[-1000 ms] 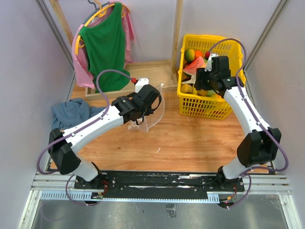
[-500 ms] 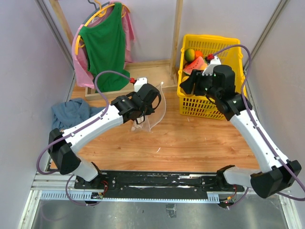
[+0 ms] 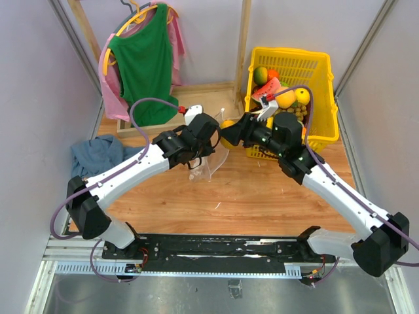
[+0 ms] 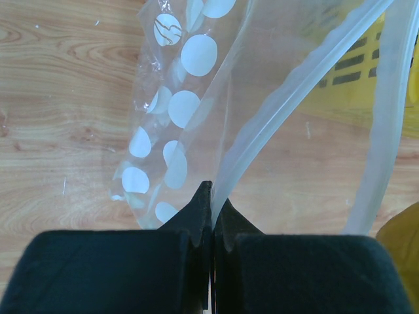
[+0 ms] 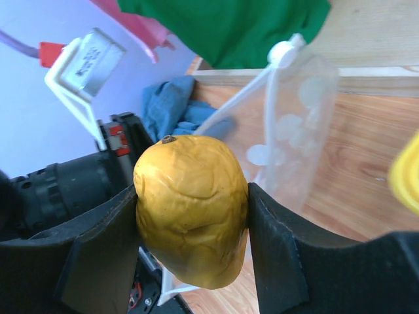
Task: Place the food in the zip-top bag and seal the zipper
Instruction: Place the fake vegetable in the zipper food storage bag.
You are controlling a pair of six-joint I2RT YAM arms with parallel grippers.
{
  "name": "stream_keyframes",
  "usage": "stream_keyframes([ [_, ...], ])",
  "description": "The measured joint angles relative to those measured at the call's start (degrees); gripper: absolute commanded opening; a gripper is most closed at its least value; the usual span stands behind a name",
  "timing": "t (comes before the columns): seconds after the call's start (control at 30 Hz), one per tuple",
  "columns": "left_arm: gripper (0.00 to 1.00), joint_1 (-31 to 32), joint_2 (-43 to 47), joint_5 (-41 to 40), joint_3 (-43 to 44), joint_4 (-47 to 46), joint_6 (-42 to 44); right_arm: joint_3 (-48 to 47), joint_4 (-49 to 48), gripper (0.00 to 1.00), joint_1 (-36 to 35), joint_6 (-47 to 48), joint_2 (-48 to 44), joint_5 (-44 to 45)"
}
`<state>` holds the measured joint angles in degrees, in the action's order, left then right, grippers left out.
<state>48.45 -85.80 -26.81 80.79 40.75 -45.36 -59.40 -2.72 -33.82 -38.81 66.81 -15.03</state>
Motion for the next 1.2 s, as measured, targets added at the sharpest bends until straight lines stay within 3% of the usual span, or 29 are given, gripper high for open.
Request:
stream_keyframes([
  [0.2, 0.0, 0.0, 0.0, 0.0, 0.0, -0.5, -0.4, 0.2, -5.2, 0.3, -2.7, -1.8, 2.6, -1.3],
  [0.8, 0.0, -1.5, 5.4, 1.5, -5.9, -6.6, -3.8, 1.9, -2.3, 0.84, -3.1, -1.6, 5.7, -0.6],
  [1.2, 0.0, -1.5, 5.9, 1.3, -8.5, -8.6, -2.6, -0.7, 2.8, 0.92, -3.1, 3.6, 5.1, -1.3],
])
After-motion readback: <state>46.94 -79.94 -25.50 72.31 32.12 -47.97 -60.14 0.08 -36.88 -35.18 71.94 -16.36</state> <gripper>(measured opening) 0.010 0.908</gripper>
